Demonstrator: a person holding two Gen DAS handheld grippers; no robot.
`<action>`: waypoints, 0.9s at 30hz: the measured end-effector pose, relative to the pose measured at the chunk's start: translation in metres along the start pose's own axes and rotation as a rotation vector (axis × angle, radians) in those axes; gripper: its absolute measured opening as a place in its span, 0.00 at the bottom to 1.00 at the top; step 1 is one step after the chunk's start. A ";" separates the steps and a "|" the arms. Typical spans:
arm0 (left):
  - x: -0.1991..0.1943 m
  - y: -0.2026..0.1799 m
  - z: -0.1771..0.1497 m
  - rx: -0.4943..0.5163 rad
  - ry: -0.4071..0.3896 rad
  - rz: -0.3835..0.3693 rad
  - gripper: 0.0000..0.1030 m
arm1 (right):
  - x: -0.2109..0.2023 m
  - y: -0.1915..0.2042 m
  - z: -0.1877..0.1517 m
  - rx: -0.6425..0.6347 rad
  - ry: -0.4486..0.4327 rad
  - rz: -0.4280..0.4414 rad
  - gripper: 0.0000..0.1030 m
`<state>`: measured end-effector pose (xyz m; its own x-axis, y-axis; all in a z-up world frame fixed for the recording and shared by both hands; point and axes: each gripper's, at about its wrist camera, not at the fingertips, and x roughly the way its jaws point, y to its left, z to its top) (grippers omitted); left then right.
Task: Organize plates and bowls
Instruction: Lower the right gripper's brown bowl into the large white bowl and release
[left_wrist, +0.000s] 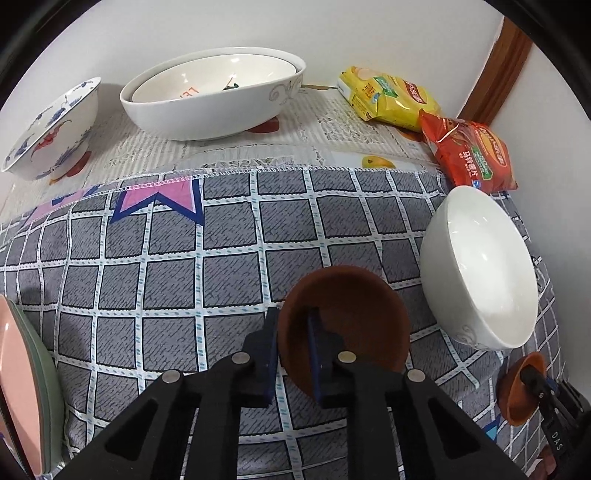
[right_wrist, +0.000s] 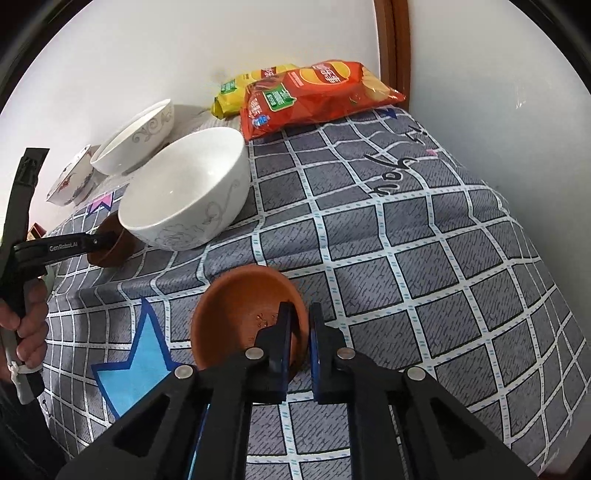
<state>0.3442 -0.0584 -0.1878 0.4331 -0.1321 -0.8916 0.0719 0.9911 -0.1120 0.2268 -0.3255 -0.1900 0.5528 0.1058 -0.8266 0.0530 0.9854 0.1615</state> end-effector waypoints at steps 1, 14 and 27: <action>-0.001 0.000 0.000 -0.004 0.000 -0.004 0.11 | -0.002 0.000 0.000 0.006 -0.004 0.005 0.08; -0.037 -0.003 -0.008 -0.014 -0.038 -0.017 0.08 | -0.016 0.000 -0.002 0.057 -0.018 0.034 0.08; -0.093 0.011 -0.005 -0.054 -0.108 0.005 0.08 | -0.062 0.009 0.034 0.055 -0.113 0.063 0.08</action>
<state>0.3006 -0.0356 -0.1081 0.5281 -0.1255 -0.8399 0.0220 0.9907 -0.1342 0.2215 -0.3273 -0.1193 0.6463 0.1484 -0.7485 0.0593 0.9682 0.2431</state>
